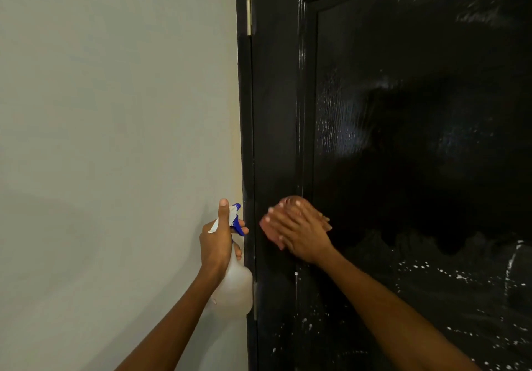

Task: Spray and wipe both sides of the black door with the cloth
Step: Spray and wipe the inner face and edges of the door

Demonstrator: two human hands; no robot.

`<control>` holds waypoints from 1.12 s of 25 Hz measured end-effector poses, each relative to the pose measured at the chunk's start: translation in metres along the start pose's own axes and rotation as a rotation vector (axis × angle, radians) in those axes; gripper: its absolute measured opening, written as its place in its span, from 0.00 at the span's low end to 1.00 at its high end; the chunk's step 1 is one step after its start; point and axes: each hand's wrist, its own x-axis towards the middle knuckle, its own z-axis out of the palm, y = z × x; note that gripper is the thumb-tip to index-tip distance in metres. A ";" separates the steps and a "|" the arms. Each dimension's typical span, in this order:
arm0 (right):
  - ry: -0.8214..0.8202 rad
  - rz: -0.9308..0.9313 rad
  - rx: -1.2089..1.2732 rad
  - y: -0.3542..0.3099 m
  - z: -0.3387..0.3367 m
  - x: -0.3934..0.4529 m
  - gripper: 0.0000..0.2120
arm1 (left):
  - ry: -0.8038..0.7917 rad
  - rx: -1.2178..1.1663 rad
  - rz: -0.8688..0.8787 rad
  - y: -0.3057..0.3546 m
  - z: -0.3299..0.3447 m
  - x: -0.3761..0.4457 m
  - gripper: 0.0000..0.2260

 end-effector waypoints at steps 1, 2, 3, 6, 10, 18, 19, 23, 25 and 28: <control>0.100 0.076 0.003 0.014 -0.022 0.025 0.32 | 0.012 0.003 -0.007 -0.005 -0.002 -0.001 0.37; 0.188 0.153 0.008 0.026 -0.044 0.051 0.32 | 0.020 0.009 -0.016 -0.010 -0.003 -0.002 0.37; 0.254 0.228 0.039 0.037 -0.065 0.076 0.32 | 0.026 0.014 -0.028 -0.014 -0.004 -0.003 0.37; 0.331 0.402 0.127 0.042 -0.089 0.121 0.36 | 0.047 0.035 -0.080 -0.027 -0.006 -0.010 0.34; 0.278 0.275 0.167 -0.018 -0.034 0.100 0.39 | 0.052 0.081 -0.095 -0.051 -0.012 -0.022 0.35; -0.364 -0.109 0.238 -0.131 0.099 -0.065 0.51 | -0.017 0.137 -0.074 -0.074 -0.031 -0.036 0.36; -0.356 -0.104 0.206 -0.123 0.097 -0.066 0.49 | -0.020 0.139 -0.077 -0.075 -0.031 -0.038 0.36; -0.151 0.030 0.102 -0.084 0.067 -0.055 0.43 | -0.038 0.124 -0.105 -0.074 -0.024 -0.034 0.37; 0.041 0.192 0.126 -0.053 0.039 -0.048 0.37 | -0.082 0.082 -0.119 -0.070 -0.019 -0.036 0.35; 0.241 0.461 0.198 -0.018 0.007 -0.038 0.31 | -0.121 0.005 -0.142 -0.071 -0.010 -0.043 0.23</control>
